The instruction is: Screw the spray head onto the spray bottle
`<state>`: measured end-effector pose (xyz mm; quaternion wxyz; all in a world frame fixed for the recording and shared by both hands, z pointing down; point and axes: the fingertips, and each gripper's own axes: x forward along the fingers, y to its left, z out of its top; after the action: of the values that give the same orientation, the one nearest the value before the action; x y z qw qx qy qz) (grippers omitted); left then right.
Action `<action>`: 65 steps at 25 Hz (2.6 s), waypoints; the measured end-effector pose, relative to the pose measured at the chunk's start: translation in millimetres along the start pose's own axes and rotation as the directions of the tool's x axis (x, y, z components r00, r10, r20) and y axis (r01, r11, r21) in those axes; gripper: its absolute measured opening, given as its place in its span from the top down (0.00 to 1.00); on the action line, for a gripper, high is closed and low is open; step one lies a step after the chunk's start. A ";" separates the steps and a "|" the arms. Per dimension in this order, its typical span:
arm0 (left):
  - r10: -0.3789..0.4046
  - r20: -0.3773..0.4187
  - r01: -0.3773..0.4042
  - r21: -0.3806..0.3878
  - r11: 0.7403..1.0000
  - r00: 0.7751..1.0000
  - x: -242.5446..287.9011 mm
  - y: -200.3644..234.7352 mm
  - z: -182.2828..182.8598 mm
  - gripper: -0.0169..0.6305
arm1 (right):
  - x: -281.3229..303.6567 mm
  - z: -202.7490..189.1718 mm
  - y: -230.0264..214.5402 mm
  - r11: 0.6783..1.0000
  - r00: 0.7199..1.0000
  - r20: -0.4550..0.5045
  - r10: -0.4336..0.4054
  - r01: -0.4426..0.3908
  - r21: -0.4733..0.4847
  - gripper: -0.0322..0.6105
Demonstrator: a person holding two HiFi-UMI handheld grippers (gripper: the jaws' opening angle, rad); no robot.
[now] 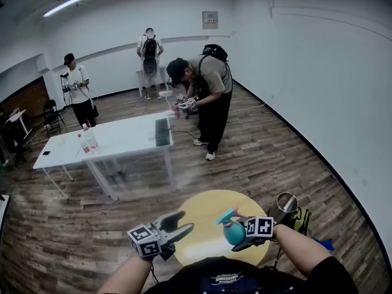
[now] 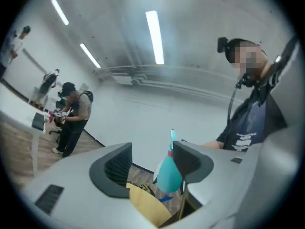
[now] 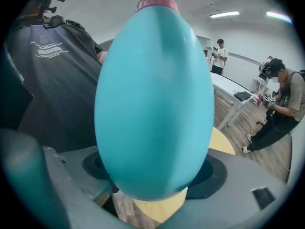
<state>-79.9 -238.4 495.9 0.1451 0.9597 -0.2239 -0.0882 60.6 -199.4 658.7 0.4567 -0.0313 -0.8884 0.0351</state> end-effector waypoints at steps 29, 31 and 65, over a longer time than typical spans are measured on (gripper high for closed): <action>0.158 0.196 -0.106 -0.254 0.961 0.968 -34.6 64.1 13.2 0.45 | 5.2 6.8 -8.2 0.995 0.995 0.014 0.099 -0.099 -0.018 0.29; 0.163 0.196 -0.109 -0.261 0.959 0.967 -46.8 66.3 15.7 0.45 | 5.4 5.7 -10.4 0.995 0.995 0.007 0.096 -0.096 -0.019 0.29; 0.117 0.070 -0.113 -0.060 0.992 0.991 -27.4 29.5 -19.2 0.54 | 5.3 2.4 -7.1 0.992 0.982 0.187 0.013 -0.036 0.122 0.29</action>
<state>-111.5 -246.7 526.2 0.1683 0.9369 -0.2817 -0.1209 55.4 -206.2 662.2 0.3726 -0.0103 -0.9227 0.0990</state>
